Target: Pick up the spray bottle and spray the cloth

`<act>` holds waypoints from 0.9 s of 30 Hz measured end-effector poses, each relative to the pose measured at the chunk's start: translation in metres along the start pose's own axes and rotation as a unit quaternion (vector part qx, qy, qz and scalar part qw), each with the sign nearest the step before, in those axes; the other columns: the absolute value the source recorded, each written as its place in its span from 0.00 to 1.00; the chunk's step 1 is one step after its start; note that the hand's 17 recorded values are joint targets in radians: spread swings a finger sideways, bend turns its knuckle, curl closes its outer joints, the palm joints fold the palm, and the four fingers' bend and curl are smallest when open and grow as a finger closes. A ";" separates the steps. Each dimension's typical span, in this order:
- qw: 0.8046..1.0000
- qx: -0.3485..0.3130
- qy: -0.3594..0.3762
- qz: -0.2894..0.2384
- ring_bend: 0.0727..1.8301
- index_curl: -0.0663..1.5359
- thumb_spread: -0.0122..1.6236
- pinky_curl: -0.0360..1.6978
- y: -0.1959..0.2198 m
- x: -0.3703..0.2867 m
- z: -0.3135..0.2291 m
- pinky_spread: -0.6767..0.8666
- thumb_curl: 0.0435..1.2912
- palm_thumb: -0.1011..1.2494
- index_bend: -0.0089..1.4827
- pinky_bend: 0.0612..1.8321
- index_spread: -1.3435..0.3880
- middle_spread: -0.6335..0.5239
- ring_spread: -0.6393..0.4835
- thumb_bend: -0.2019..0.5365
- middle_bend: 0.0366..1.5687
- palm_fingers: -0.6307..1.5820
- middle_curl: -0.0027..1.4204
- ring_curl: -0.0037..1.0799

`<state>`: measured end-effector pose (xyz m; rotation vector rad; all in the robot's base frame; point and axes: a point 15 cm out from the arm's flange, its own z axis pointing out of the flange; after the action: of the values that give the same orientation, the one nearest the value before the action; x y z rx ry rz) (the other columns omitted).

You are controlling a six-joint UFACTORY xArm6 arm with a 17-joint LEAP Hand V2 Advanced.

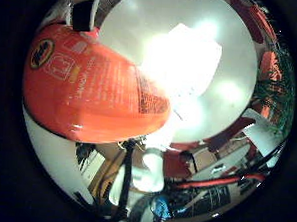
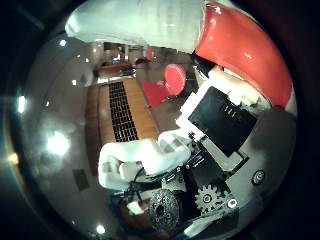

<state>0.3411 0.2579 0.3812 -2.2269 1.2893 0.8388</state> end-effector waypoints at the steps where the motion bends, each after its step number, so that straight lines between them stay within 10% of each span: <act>1: 1.000 0.007 -0.017 -0.007 0.80 0.53 0.51 0.76 -0.001 0.000 0.009 0.30 0.63 0.86 0.73 0.55 0.65 0.47 0.43 0.25 0.87 0.82 0.42 0.54; 27: 0.989 0.066 -0.107 -0.082 0.80 0.53 0.47 0.76 -0.035 0.052 0.146 0.29 0.66 0.84 0.75 0.54 0.65 0.49 0.43 0.25 0.87 0.83 0.42 0.54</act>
<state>0.3500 0.3337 0.2423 -2.0439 1.0168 0.8753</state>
